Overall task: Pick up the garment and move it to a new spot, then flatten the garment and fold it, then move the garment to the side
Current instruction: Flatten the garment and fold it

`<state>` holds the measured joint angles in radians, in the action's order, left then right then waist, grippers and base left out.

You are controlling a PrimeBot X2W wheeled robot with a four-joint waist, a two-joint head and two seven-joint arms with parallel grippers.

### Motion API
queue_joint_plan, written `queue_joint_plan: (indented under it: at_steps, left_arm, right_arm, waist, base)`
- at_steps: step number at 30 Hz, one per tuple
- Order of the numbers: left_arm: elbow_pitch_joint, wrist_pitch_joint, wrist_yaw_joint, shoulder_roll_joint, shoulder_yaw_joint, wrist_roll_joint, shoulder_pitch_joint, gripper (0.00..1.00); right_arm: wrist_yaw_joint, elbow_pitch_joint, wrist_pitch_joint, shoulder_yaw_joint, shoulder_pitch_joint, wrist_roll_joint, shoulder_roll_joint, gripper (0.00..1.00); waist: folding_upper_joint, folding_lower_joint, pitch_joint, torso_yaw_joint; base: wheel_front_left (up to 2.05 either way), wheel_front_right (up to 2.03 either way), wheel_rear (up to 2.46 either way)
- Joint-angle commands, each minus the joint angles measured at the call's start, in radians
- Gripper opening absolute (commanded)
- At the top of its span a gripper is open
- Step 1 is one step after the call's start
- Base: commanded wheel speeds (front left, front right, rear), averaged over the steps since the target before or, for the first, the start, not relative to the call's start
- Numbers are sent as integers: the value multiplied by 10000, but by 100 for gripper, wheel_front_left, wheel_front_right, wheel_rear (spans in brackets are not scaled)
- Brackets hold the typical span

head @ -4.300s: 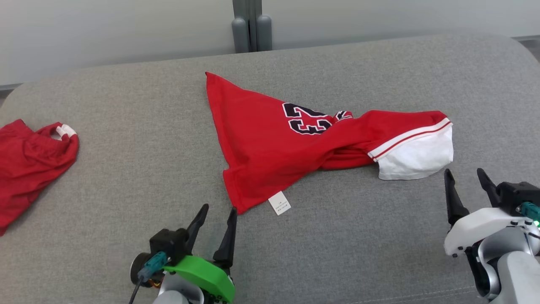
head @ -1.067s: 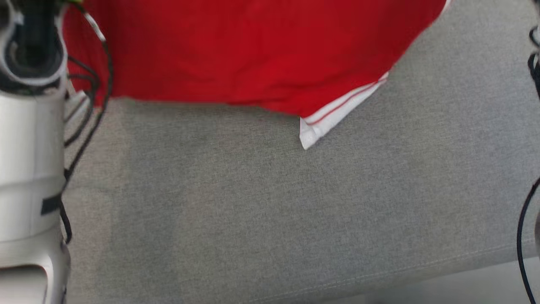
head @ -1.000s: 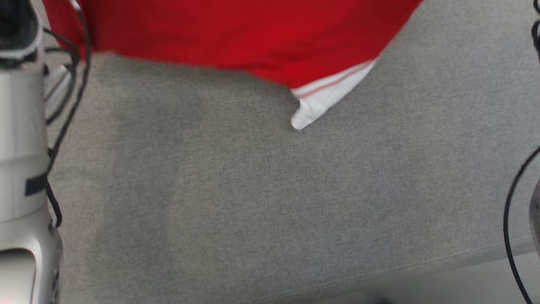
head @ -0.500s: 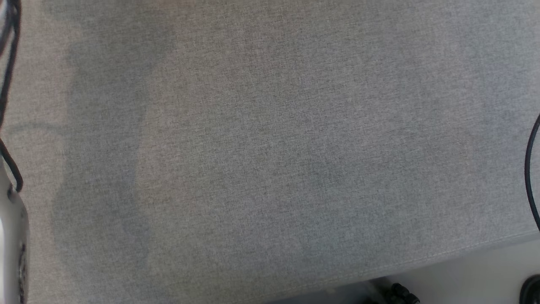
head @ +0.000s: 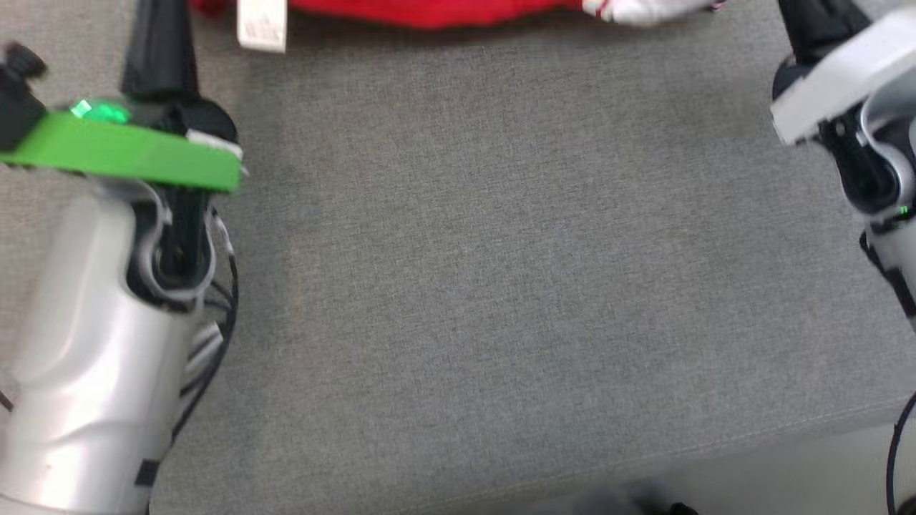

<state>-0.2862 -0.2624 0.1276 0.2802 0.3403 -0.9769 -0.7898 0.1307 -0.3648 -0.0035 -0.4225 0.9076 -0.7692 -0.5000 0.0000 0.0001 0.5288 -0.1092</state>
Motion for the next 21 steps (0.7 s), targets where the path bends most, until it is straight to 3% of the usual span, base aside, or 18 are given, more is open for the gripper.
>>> queue_joint_plan:
  at_steps: [1,8,12,21]
  left_arm:
    - [-73,-30,43,146,243,-126,551,0]
    - [-642,-31,44,603,921,-1216,2533,0]
    - [-1004,-31,44,769,958,-1458,3357,0]
    - [-898,132,-261,951,1316,-1426,5008,0]
  right_arm:
    - [1,302,337,214,-644,-312,-165,0]
    - [1,1847,2735,1430,-3986,-1126,-495,0]
    - [1,2779,4331,2463,-5830,-1033,-155,0]
    - [1,5211,7487,4844,-8878,315,1796,0]
  waist:
    - [0,-1,-732,151]
    - [0,-1,-1906,256]
    - [0,-1,-2392,307]
    - [0,-1,-3021,395]
  base:
    - [0,0,0]
    - [0,0,0]
    - [0,0,0]
    - [0,0,0]
